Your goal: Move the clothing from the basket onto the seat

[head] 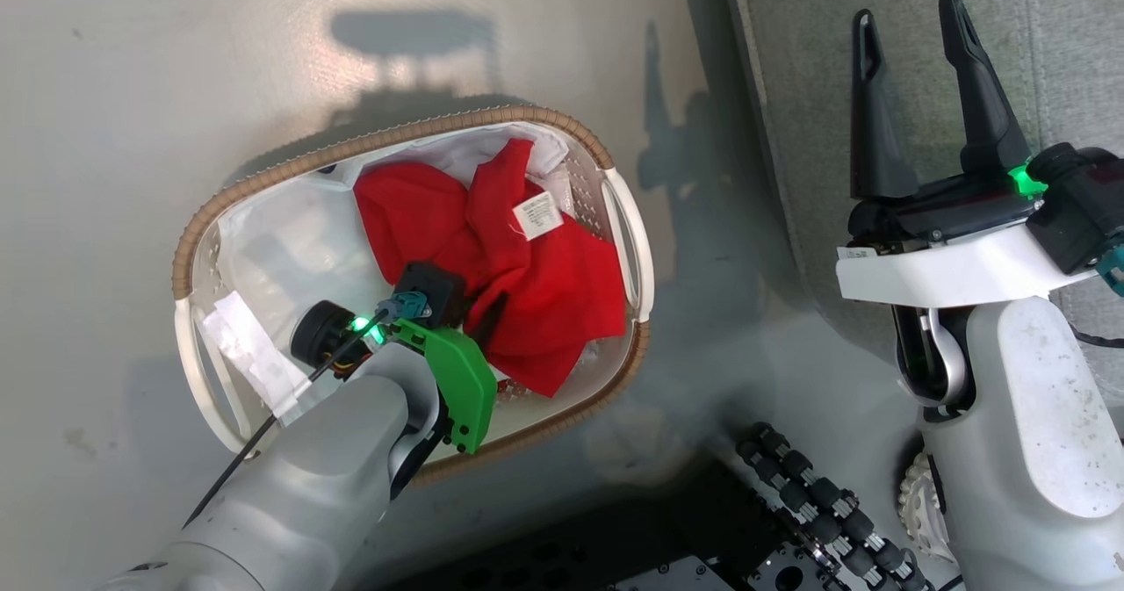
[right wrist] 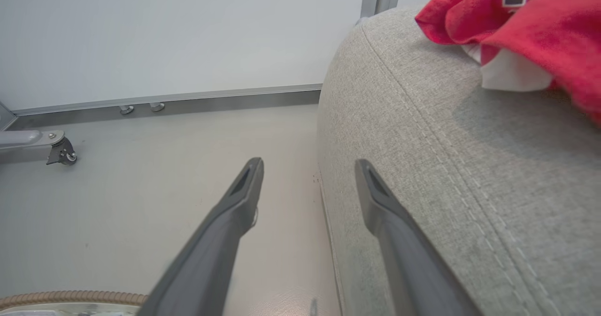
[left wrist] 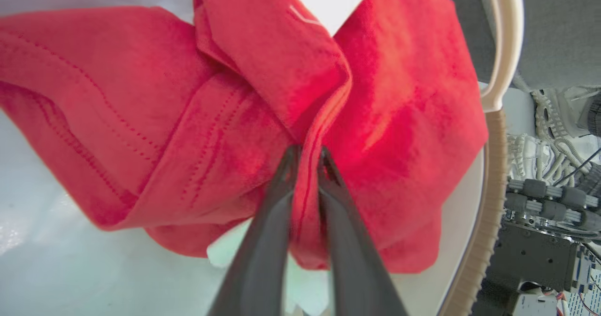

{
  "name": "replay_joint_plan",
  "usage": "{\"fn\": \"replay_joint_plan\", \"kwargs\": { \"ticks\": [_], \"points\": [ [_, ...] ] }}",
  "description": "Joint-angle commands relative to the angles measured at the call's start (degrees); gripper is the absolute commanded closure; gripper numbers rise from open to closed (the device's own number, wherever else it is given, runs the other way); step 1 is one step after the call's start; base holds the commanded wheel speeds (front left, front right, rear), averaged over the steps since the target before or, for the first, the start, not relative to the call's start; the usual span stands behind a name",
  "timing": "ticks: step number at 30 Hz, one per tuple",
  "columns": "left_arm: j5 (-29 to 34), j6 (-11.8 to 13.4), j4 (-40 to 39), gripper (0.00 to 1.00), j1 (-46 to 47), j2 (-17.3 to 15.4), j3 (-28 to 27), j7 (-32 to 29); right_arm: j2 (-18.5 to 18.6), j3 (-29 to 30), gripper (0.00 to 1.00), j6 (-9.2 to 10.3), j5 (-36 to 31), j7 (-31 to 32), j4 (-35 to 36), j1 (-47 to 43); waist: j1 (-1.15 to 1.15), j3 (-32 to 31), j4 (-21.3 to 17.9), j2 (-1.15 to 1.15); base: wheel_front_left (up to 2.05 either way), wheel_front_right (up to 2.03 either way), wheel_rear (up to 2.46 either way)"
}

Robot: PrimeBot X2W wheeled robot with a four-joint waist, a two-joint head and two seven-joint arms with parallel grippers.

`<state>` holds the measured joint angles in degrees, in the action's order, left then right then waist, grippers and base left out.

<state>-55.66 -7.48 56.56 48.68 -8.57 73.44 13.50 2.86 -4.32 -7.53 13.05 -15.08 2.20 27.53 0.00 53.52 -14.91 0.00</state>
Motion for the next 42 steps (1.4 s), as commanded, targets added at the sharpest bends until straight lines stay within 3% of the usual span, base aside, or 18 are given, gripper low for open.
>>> {"fn": "replay_joint_plan", "kwargs": {
  "ticks": [1, 9, 18, 23, 34, 42],
  "points": [
    [0.2, 0.0, -0.3, 1.00, -0.6, -0.8, -0.1, -0.3, 0.1, -0.1, 0.00, 0.08, 0.3, -0.1, -0.4, -0.6, 0.00, -0.8, -0.2, 0.00, 0.00, 0.00, 0.00],
    [-1.8, 0.0, -1.6, 1.00, -1.7, -1.2, 0.0, 0.8, 0.1, -0.2, 0.00, 0.08, 0.3, -0.1, -2.1, -0.5, 0.00, -6.1, -0.2, 0.00, 0.00, 0.00, 0.00],
    [-3.8, 0.0, -1.6, 1.00, -4.4, -2.0, -0.6, 1.7, 0.1, -2.4, 0.00, 0.08, 0.7, -0.1, -6.3, -1.7, 0.00, -16.8, 1.4, 0.00, 0.00, 0.00, 0.00],
    [-0.6, 0.0, -3.7, 1.00, -6.1, -2.7, -3.3, 1.7, 0.2, -3.2, 0.00, 0.08, 0.6, -0.1, -8.6, -2.7, 0.00, -23.0, 3.2, 0.00, 0.00, 0.00, 0.00],
    [12.2, 0.0, -11.6, 1.00, -14.4, -4.2, -17.1, 1.7, 0.2, -4.3, 0.00, 0.08, 1.0, -0.1, -12.6, -7.7, 0.00, -34.8, 6.7, 0.00, 0.00, 0.00, 0.00],
    [20.1, 0.0, -18.2, 1.00, -20.8, -2.5, -29.4, 1.7, 0.2, -4.5, 0.00, 0.08, 1.0, -0.1, -14.3, -12.9, 0.00, -41.9, 9.1, 0.00, 0.00, 0.00, 0.00]
  ]
}}
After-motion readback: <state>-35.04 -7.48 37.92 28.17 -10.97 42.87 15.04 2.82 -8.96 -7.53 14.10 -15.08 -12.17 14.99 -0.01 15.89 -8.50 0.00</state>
